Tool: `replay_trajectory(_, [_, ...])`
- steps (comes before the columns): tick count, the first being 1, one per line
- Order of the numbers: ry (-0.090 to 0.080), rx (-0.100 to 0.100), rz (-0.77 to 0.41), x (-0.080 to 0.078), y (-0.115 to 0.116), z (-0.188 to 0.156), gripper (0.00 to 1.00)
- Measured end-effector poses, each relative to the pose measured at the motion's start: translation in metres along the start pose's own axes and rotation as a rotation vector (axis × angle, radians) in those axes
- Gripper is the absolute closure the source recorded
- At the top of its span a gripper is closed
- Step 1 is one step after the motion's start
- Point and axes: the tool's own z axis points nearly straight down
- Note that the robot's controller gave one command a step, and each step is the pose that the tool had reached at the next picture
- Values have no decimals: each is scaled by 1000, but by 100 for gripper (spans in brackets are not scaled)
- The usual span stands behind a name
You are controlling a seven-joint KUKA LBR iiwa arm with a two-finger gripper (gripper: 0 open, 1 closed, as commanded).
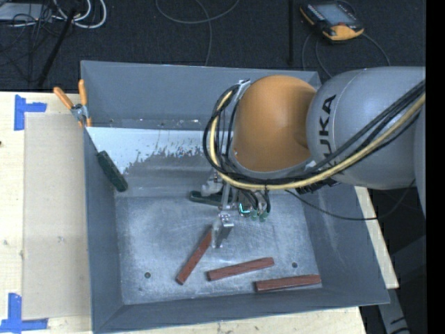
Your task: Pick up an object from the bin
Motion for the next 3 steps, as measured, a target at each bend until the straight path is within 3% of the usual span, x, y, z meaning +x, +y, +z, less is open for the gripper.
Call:
replay_trajectory(1, [-3,0,1,0,0,-2,0])
replay_trajectory(2, [-8,2,-55,-10,11,-3,0])
replay_trajectory(3, [-14,-2,-175,-1,1,48,0])
